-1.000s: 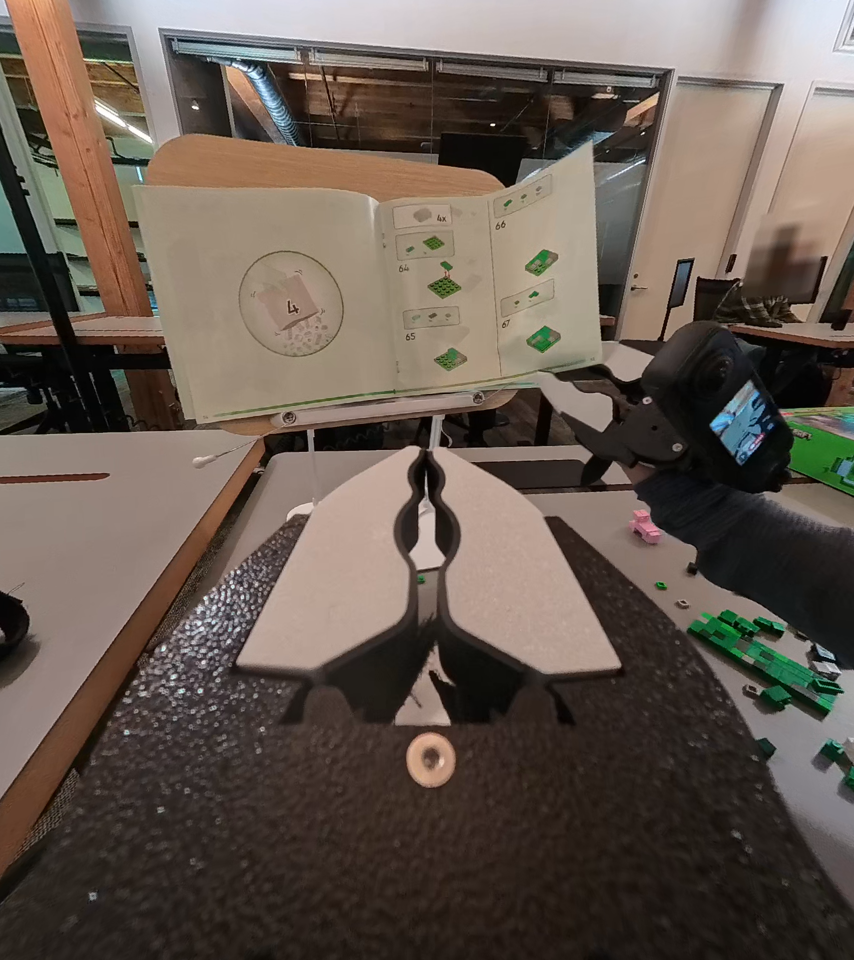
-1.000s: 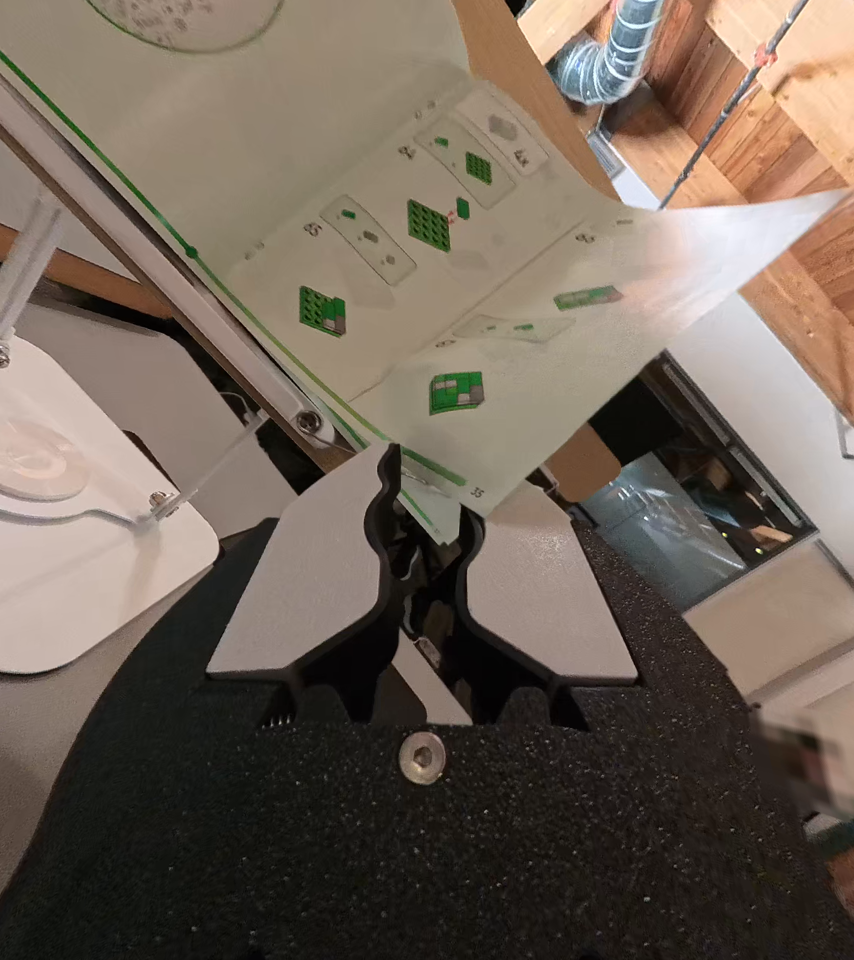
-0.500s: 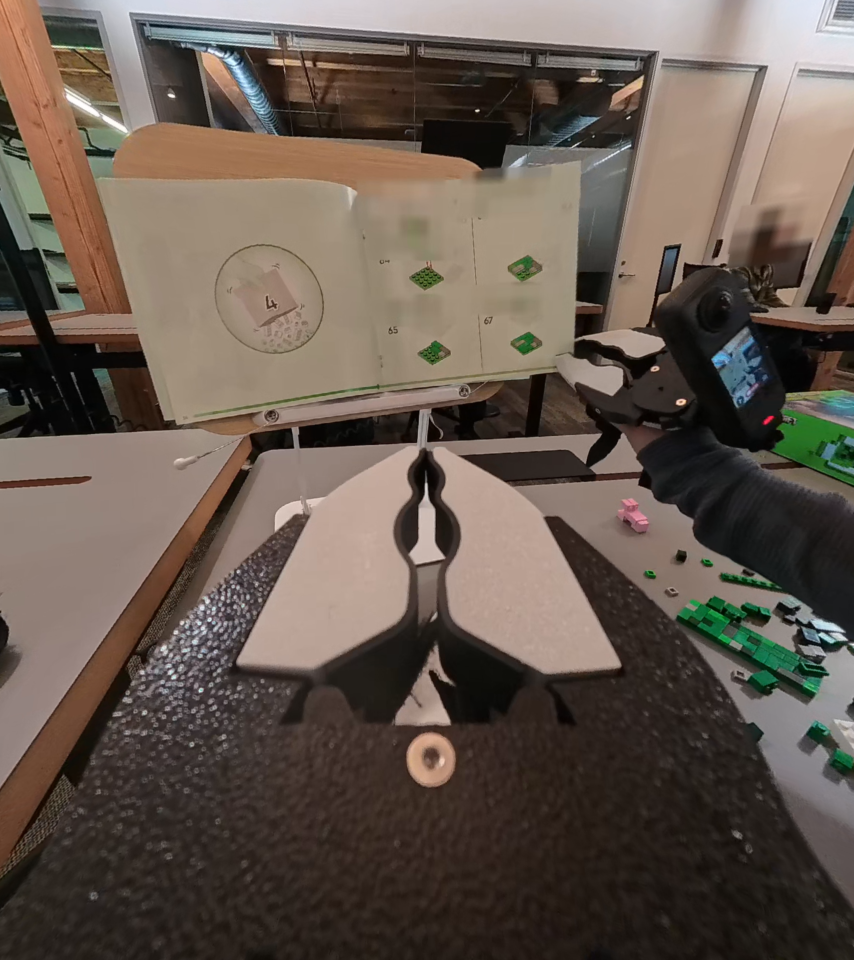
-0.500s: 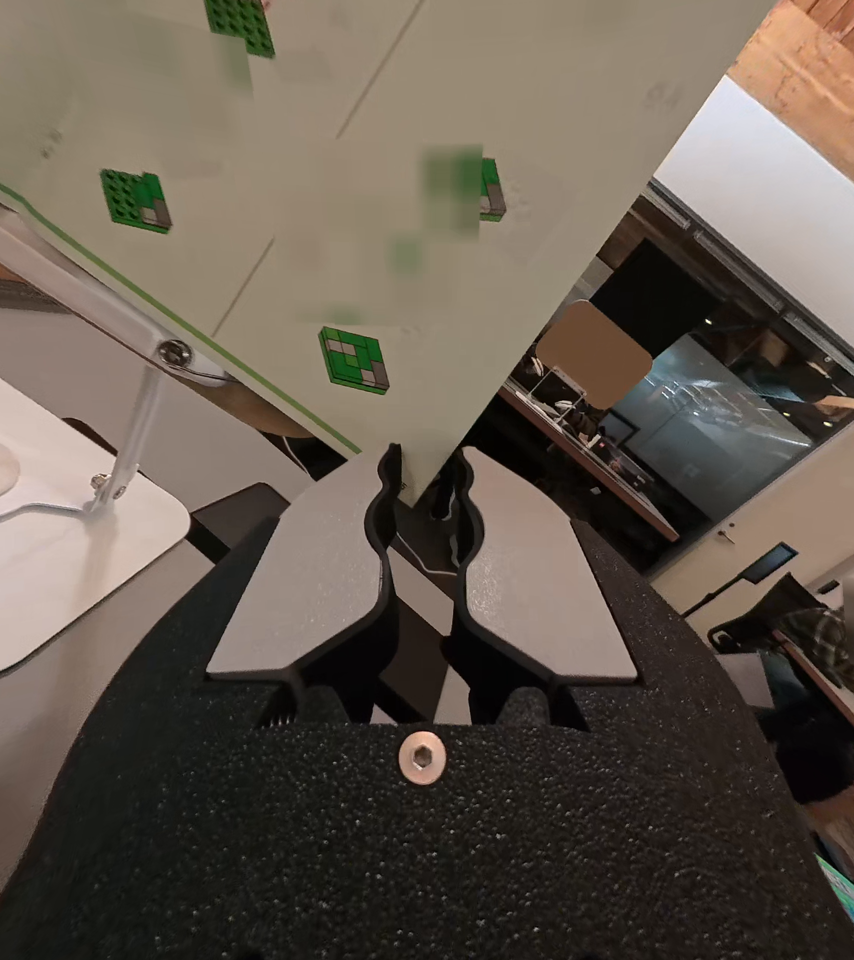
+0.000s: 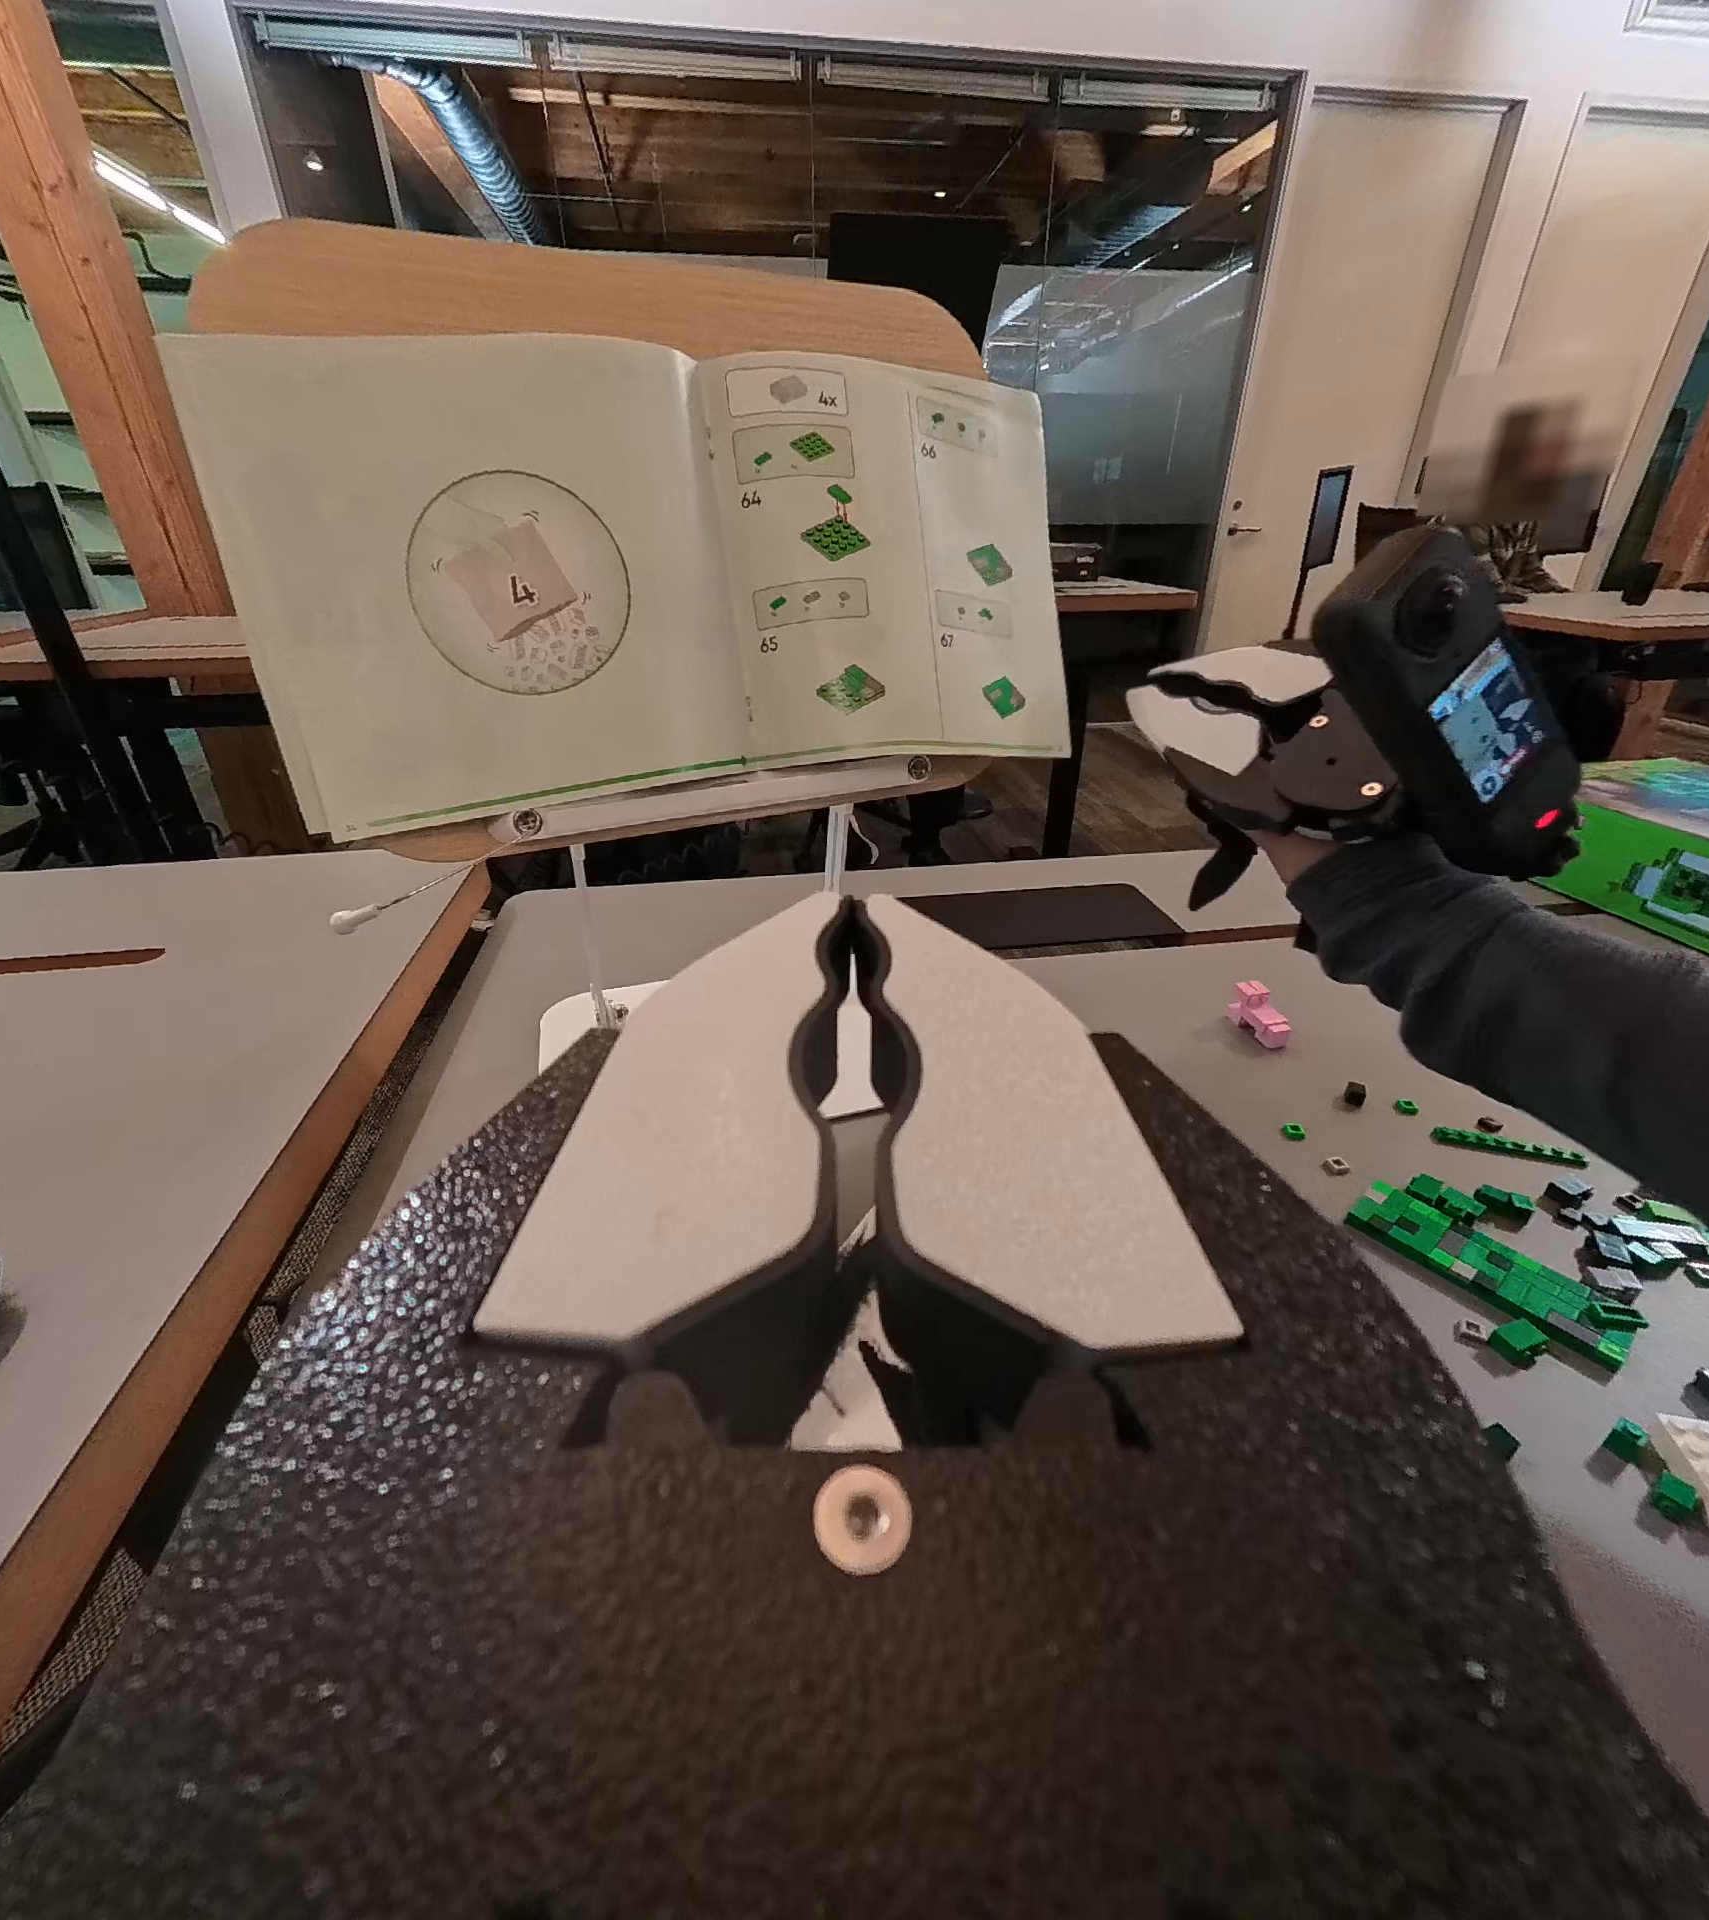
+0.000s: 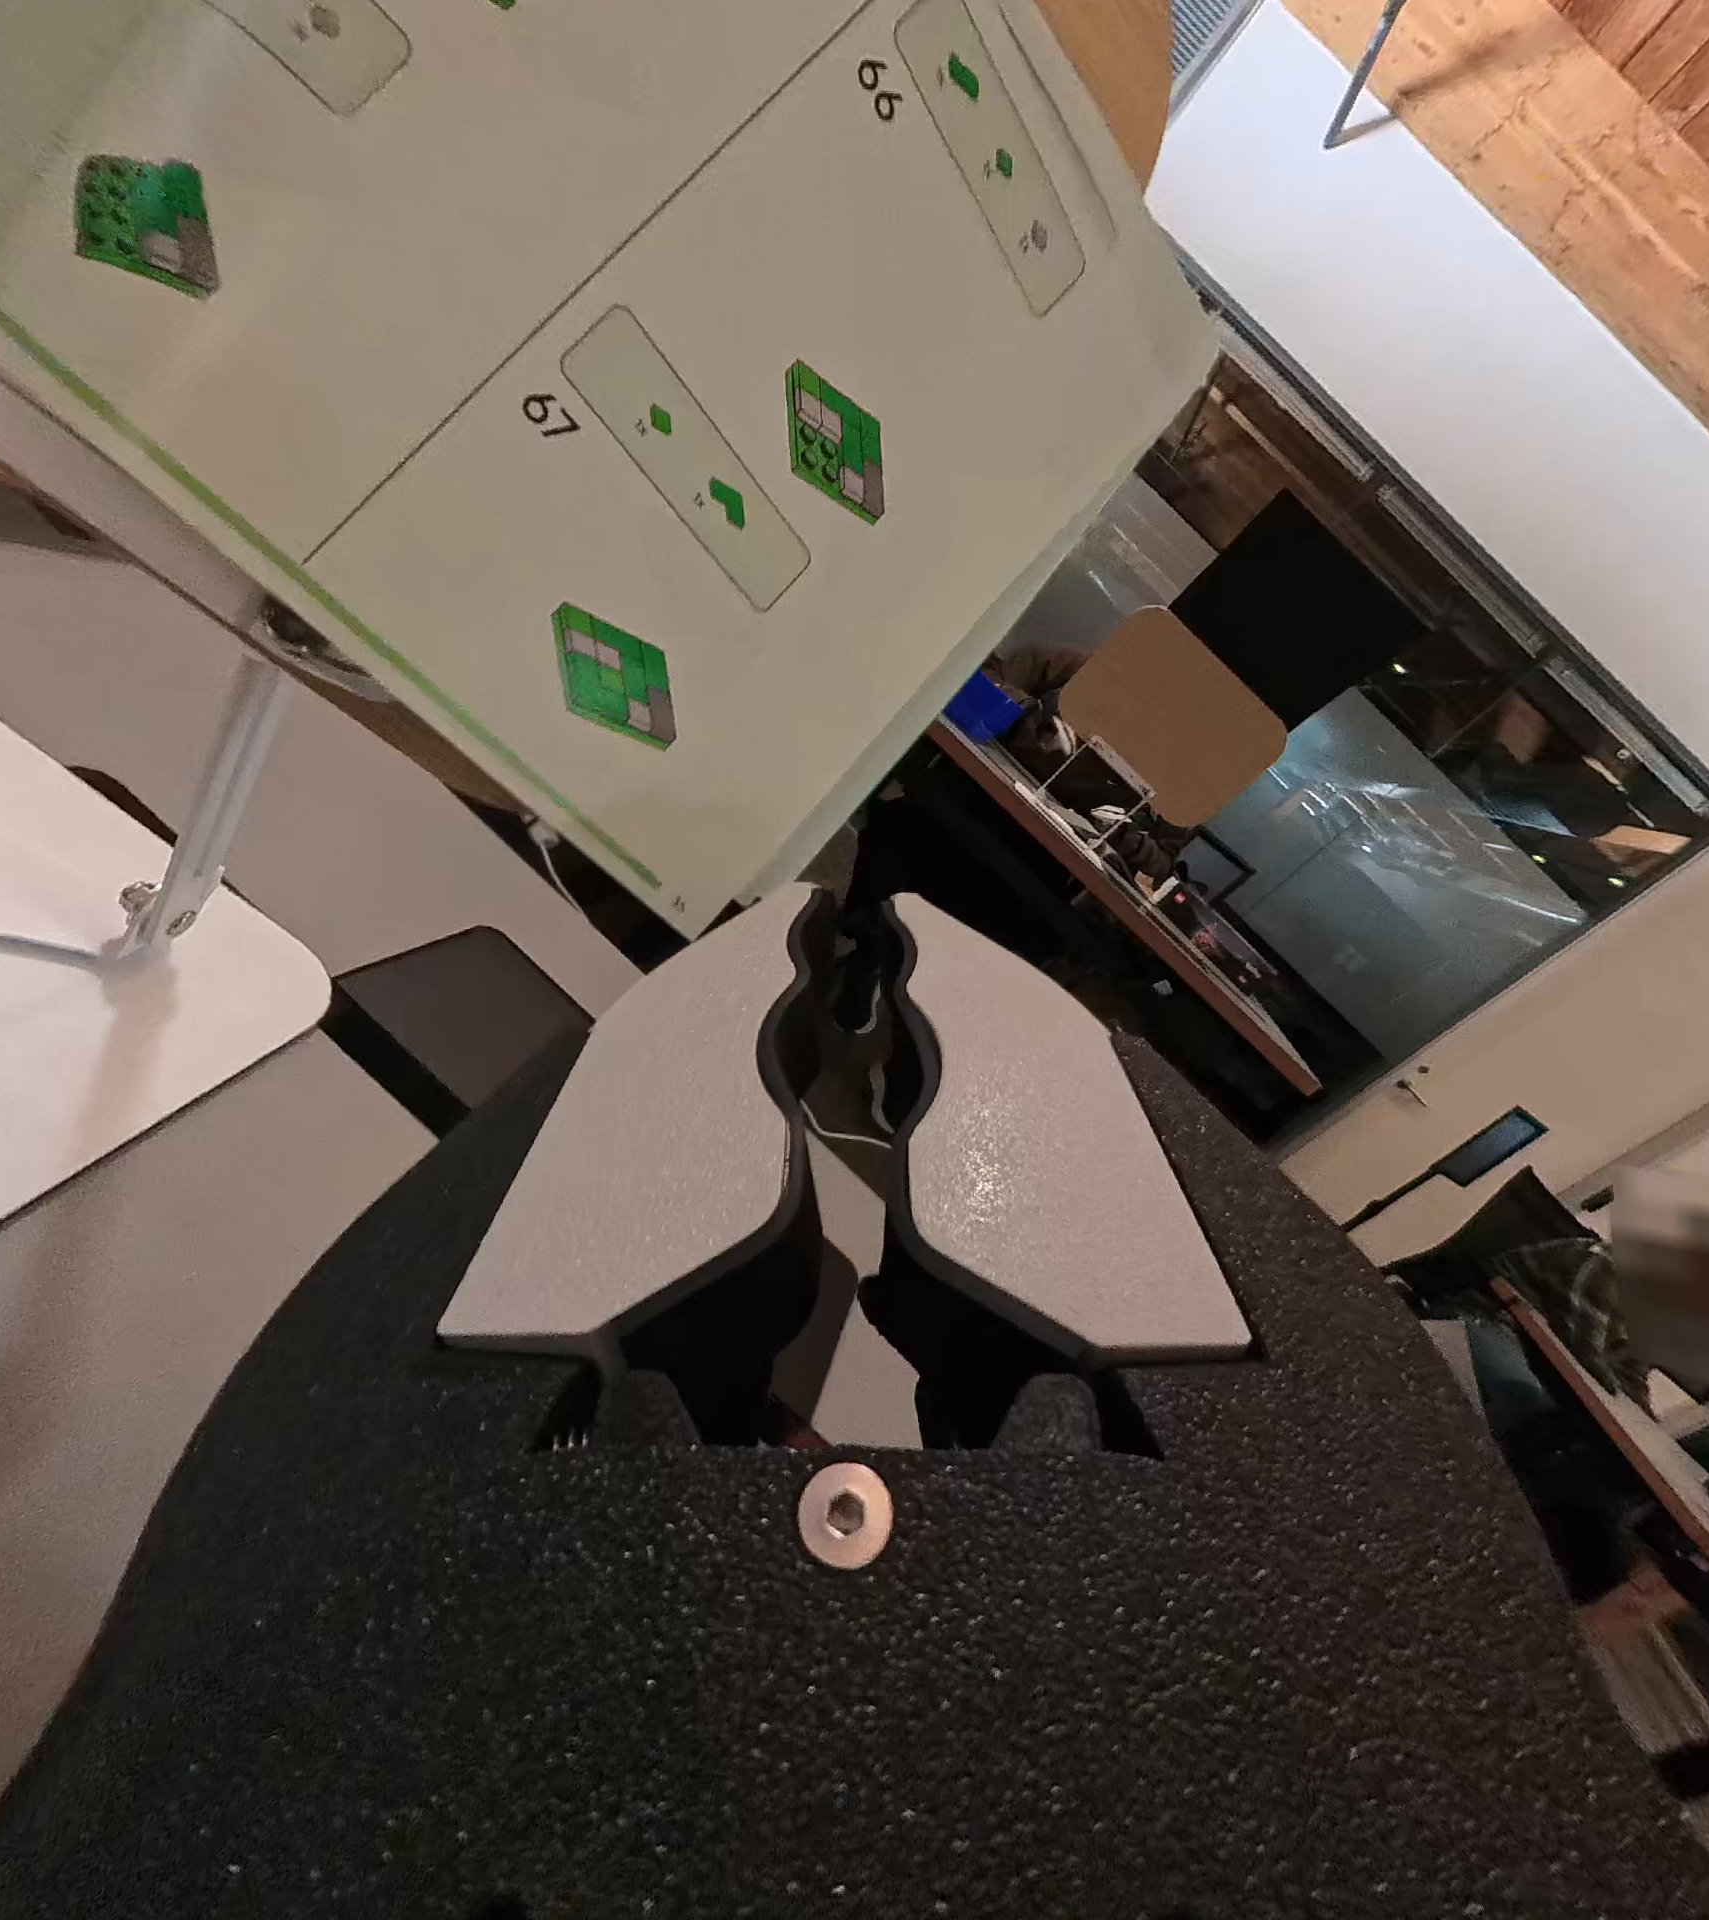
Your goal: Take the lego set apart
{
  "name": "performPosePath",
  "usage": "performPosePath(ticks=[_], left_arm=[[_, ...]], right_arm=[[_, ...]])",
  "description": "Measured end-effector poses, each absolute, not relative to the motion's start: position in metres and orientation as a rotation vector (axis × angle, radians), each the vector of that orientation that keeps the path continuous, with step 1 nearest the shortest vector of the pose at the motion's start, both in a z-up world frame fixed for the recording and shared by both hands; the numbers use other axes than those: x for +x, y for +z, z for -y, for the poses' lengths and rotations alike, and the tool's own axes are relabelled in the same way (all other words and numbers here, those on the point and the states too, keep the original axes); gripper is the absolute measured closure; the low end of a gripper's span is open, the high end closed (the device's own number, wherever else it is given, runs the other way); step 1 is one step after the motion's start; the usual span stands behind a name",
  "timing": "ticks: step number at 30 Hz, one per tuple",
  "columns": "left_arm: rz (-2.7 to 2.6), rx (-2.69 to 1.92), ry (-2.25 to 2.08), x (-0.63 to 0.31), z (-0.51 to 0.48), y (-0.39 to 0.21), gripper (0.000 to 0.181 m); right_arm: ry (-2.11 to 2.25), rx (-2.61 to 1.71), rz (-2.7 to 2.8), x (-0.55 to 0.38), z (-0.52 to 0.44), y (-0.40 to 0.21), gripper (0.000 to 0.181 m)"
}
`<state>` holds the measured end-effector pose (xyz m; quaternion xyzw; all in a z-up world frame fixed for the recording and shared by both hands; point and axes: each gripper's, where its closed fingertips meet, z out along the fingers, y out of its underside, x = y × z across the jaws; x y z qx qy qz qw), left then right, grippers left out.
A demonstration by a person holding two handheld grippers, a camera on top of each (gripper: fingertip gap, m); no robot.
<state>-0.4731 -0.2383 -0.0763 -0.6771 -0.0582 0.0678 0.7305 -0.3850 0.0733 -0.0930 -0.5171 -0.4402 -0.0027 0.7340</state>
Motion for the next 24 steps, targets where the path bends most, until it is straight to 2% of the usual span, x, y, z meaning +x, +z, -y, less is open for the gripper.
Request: performPosePath(ticks=[10, 16, 24], left_arm=[[0.104, -1.507, 0.141, -0.468, 0.237, -0.077, 0.181], [0.051, -1.537, 0.154, -0.454, 0.234, -0.075, 0.181], [-0.001, -1.640, 0.266, -0.445, 0.238, -0.078, 0.181]], right_arm=[[0.000, -1.062, 1.115, -0.289, -0.002, -0.097, 0.174], [0.014, -1.114, 1.182, -0.212, 0.056, -0.143, 0.174], [0.051, -1.210, 1.029, -0.144, 0.067, -0.178, 0.176]])
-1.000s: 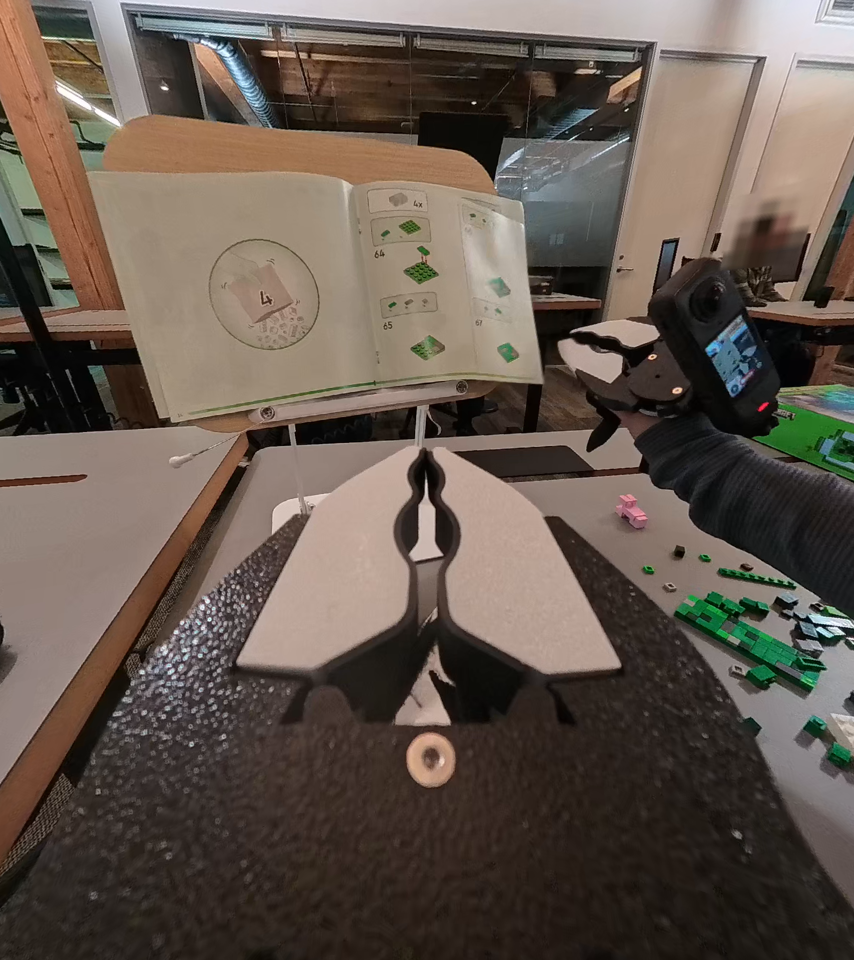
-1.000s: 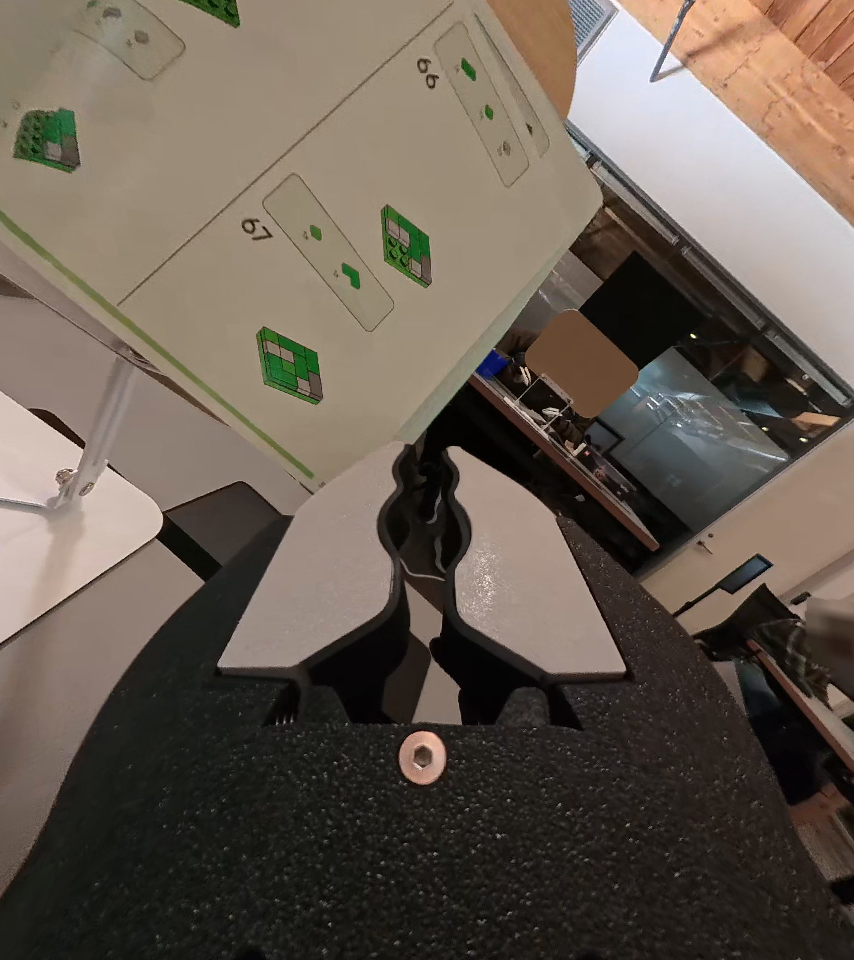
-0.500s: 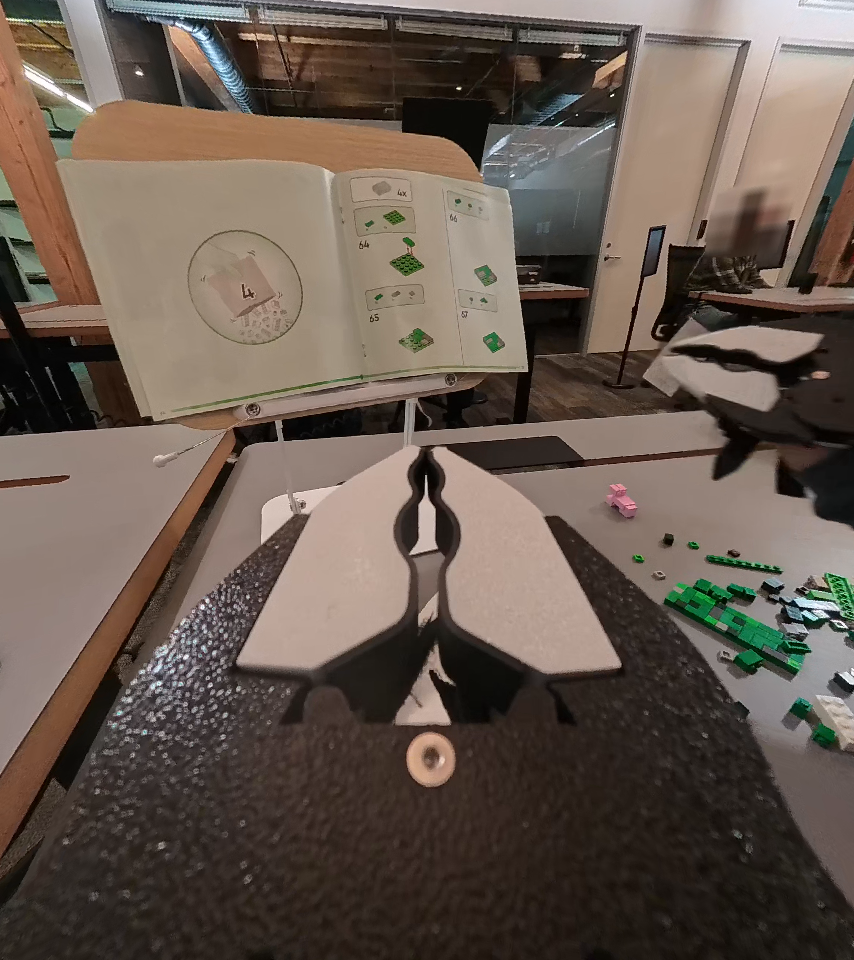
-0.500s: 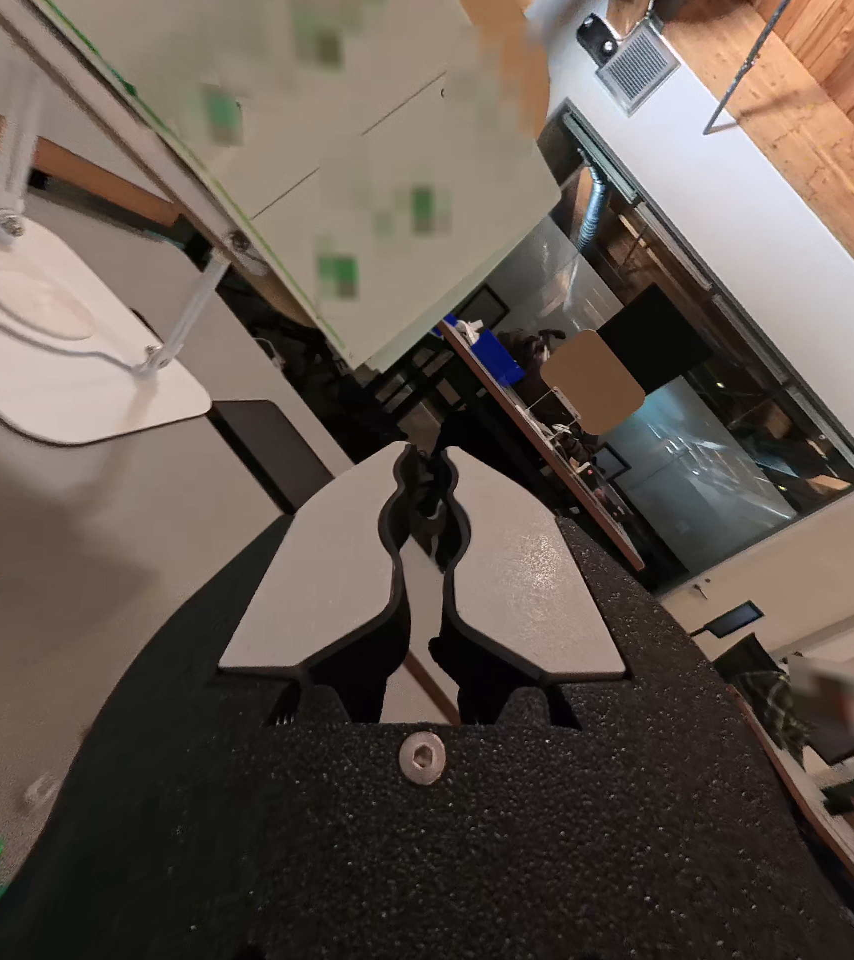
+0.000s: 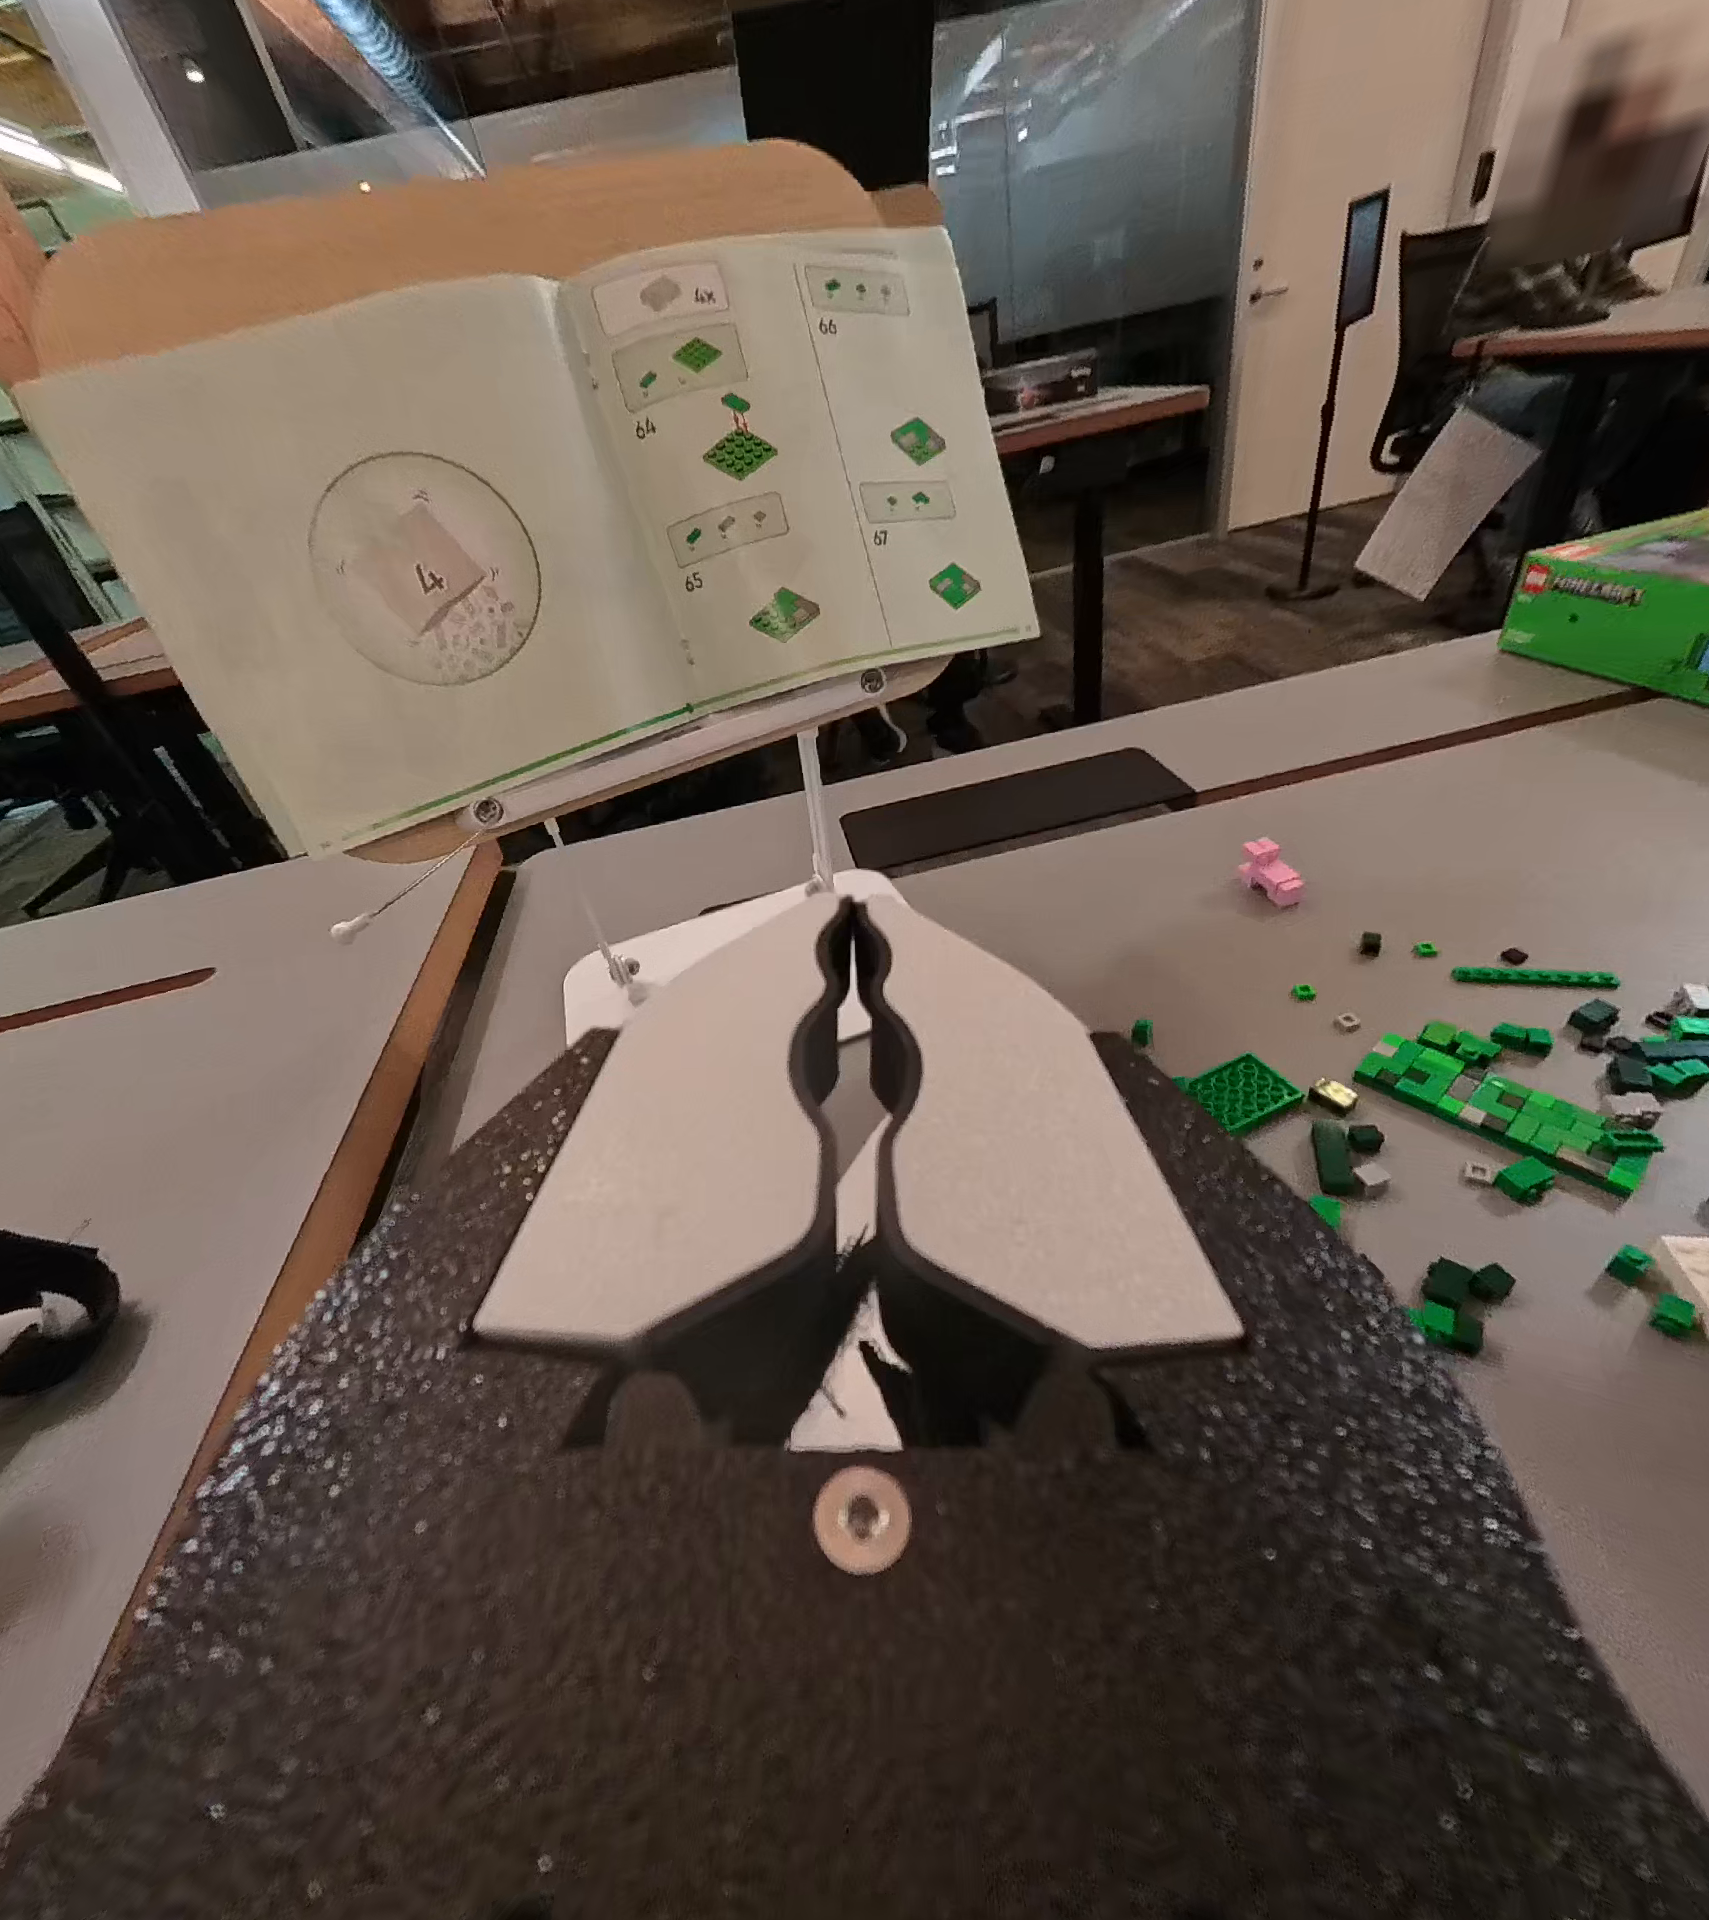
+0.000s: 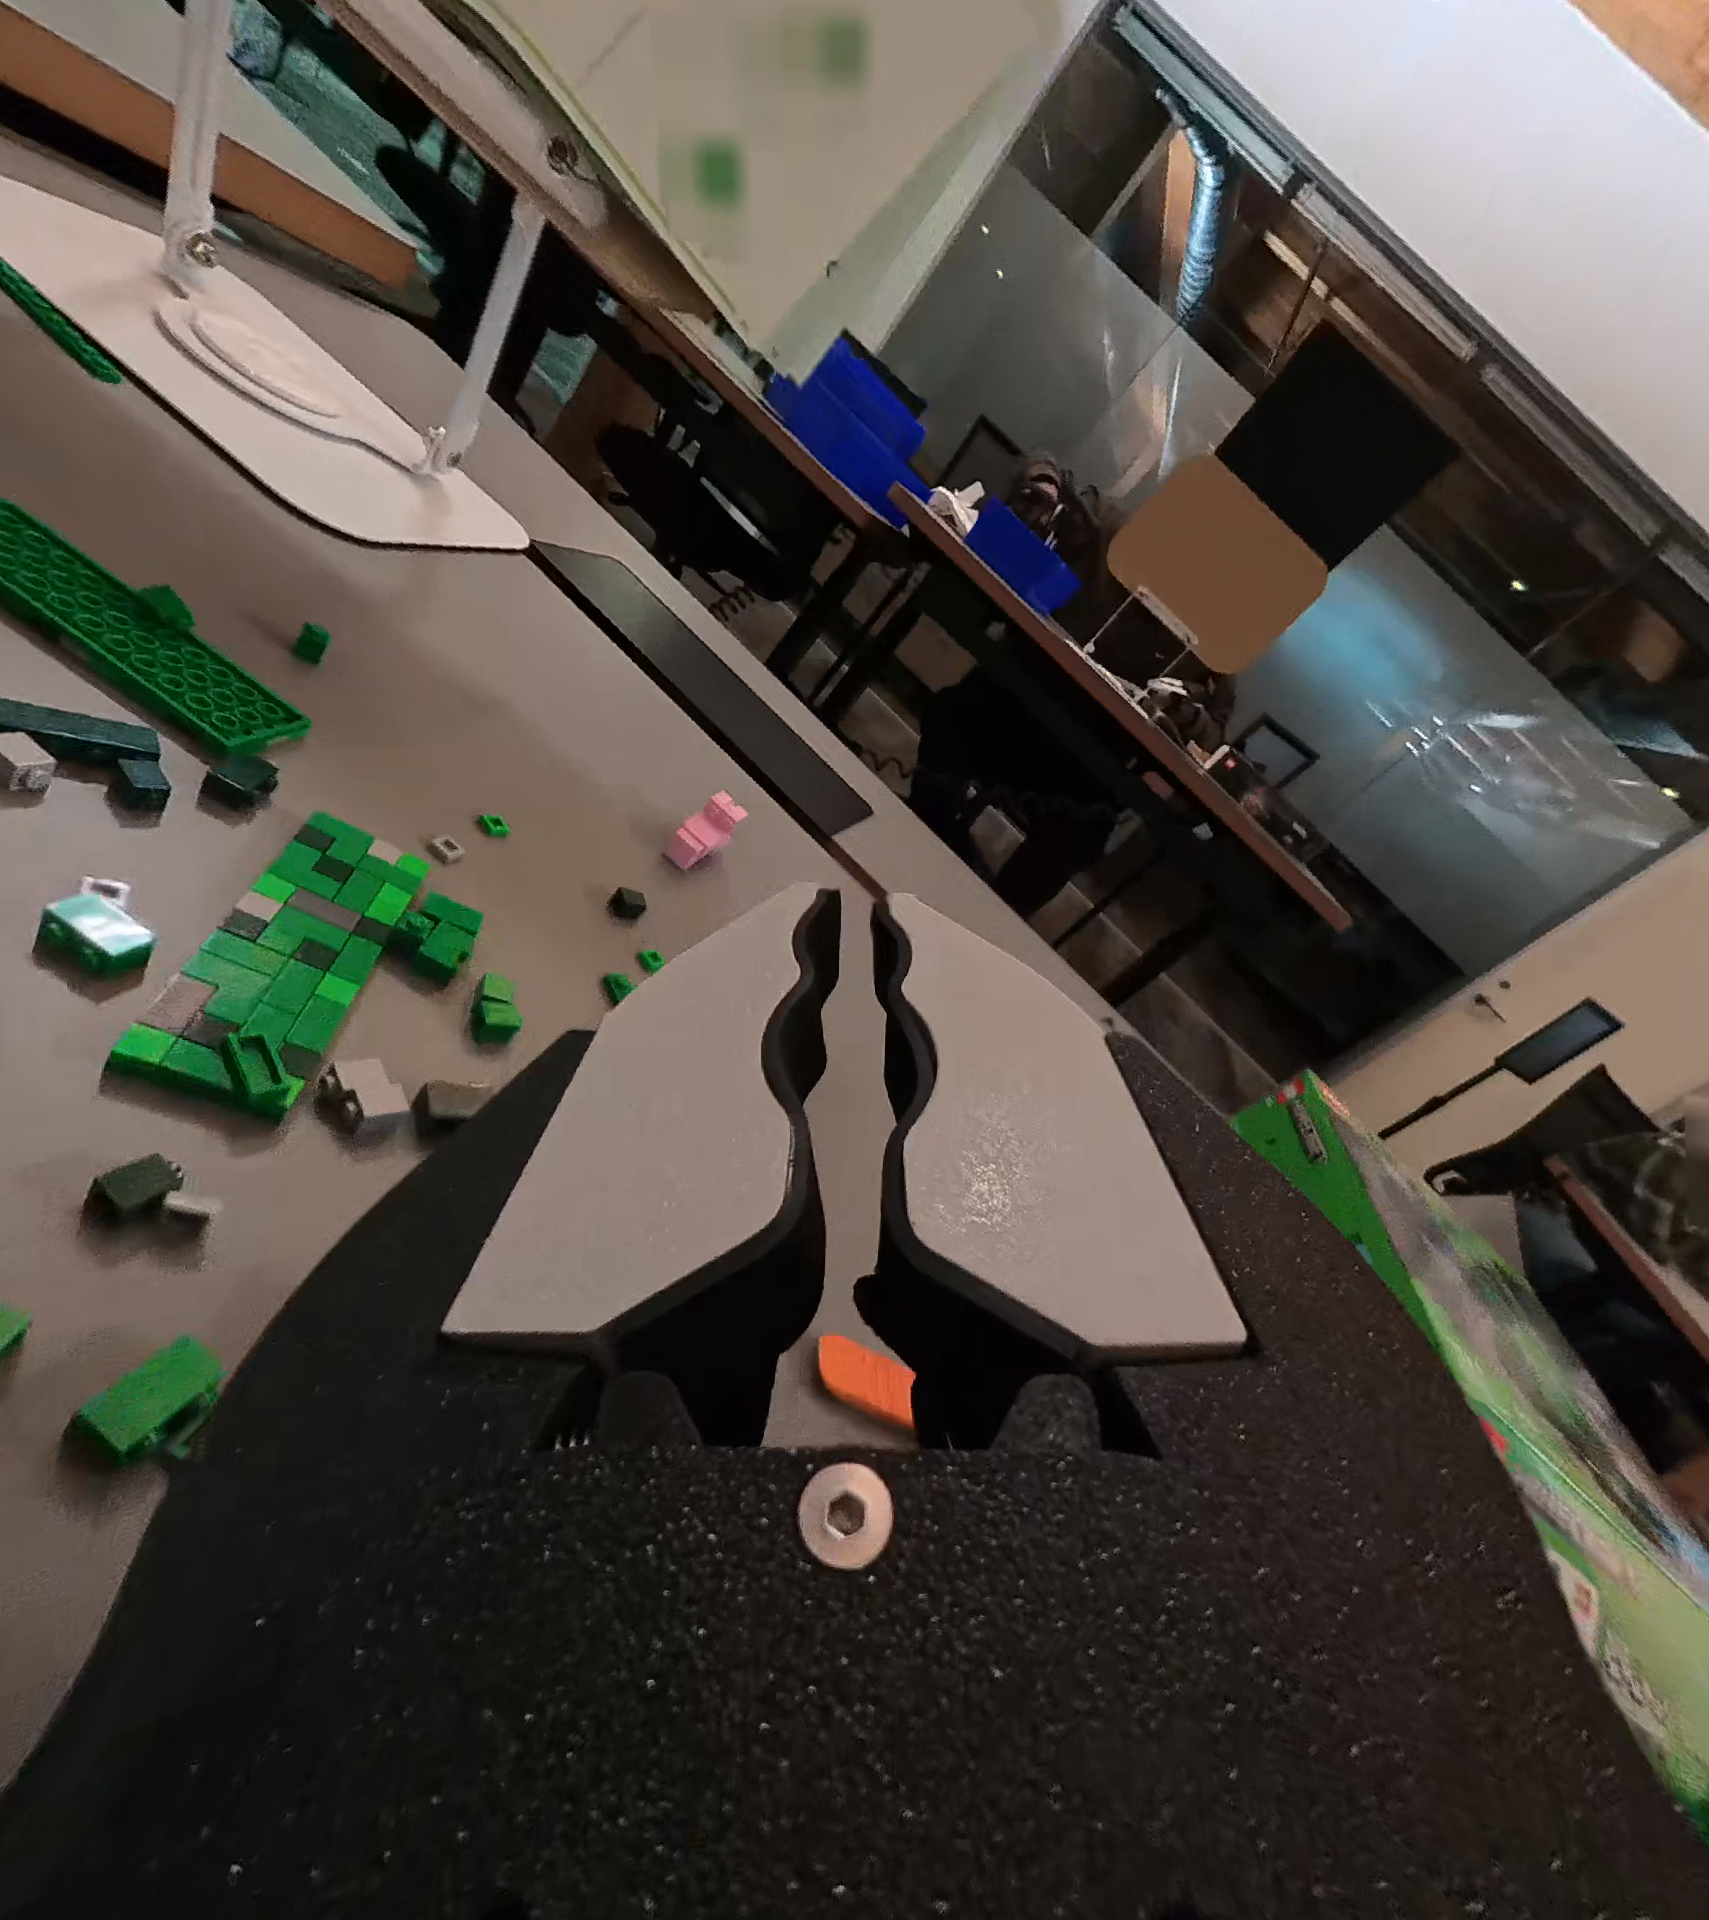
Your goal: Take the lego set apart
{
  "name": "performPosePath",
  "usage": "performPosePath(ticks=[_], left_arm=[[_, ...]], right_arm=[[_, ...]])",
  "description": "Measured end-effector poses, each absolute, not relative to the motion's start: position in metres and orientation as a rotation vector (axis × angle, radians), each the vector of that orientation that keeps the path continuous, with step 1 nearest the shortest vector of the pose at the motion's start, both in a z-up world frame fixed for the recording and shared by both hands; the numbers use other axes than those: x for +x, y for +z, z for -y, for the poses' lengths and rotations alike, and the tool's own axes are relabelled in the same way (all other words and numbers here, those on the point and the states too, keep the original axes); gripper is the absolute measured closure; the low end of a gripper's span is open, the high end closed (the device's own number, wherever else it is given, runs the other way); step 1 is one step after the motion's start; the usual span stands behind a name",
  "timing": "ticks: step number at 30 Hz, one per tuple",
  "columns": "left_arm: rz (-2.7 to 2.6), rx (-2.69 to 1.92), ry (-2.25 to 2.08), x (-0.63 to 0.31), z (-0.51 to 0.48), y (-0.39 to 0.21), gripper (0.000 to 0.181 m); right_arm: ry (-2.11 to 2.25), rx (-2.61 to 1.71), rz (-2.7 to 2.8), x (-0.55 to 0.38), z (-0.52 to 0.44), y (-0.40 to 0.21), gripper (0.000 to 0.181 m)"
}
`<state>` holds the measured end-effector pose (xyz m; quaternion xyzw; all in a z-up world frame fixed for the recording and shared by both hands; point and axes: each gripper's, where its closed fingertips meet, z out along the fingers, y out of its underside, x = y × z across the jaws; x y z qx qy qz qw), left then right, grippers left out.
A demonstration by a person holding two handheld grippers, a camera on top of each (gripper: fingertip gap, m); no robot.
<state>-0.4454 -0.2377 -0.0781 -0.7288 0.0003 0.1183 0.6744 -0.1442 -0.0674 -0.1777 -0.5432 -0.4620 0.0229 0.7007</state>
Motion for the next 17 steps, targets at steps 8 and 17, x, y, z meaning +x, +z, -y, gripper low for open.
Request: performPosePath(ticks=[8, 17], left_arm=[[-0.026, -1.810, 0.350, -0.449, 0.237, -0.101, 0.181], [-0.033, -1.808, 0.382, -0.445, 0.237, -0.098, 0.181]], right_arm=[[0.108, -1.218, 0.963, -0.132, 0.062, -0.177, 0.177], [0.121, -1.198, 1.023, -0.146, 0.070, -0.186, 0.179]])
